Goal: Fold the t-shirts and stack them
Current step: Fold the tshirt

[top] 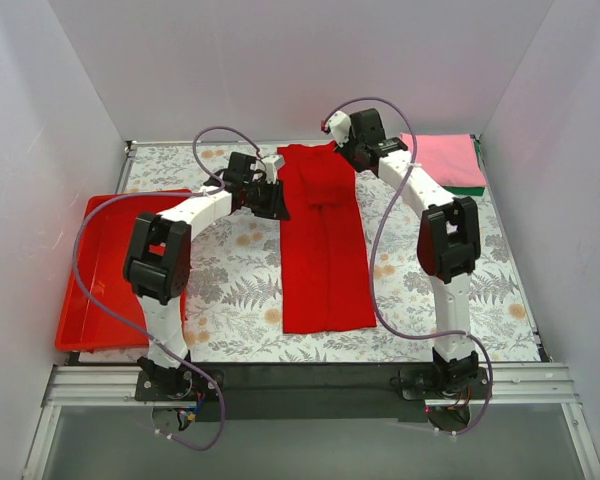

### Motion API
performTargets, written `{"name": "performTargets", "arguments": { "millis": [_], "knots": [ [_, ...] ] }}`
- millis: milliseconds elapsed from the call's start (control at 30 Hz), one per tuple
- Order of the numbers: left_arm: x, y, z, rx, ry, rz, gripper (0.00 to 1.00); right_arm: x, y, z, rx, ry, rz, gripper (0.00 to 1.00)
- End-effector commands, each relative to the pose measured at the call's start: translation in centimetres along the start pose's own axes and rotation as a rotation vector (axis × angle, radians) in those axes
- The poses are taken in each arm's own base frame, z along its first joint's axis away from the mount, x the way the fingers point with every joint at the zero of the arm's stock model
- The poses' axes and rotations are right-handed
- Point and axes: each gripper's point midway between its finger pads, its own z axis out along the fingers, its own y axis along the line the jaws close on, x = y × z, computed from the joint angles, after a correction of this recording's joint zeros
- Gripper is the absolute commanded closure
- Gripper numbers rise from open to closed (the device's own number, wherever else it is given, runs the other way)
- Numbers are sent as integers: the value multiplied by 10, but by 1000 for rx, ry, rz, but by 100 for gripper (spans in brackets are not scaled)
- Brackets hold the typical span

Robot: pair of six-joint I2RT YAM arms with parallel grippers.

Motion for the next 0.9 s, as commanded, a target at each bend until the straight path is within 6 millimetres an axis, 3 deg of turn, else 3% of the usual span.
{"name": "performTargets", "arguments": {
  "millis": [0,67,167,233,333,633,867],
  "knots": [
    [-22,7,15,-2,-39,29,77,8,30,-11,-133,4,73,82],
    [-32,10,21,2,-50,42,78,25,46,-7,-185,58,95,86],
    [-27,26,42,-22,-24,26,78,36,74,-4,-305,78,149,87],
    [-35,29,47,-28,-37,34,79,42,91,-1,-364,91,181,88],
    [-34,39,58,-47,-28,22,79,56,99,12,-378,126,193,89],
    [-32,65,80,-114,-18,10,80,86,86,60,-327,195,262,91],
    [-43,84,87,-154,-30,15,80,87,80,77,-307,181,267,90]
  ]
}}
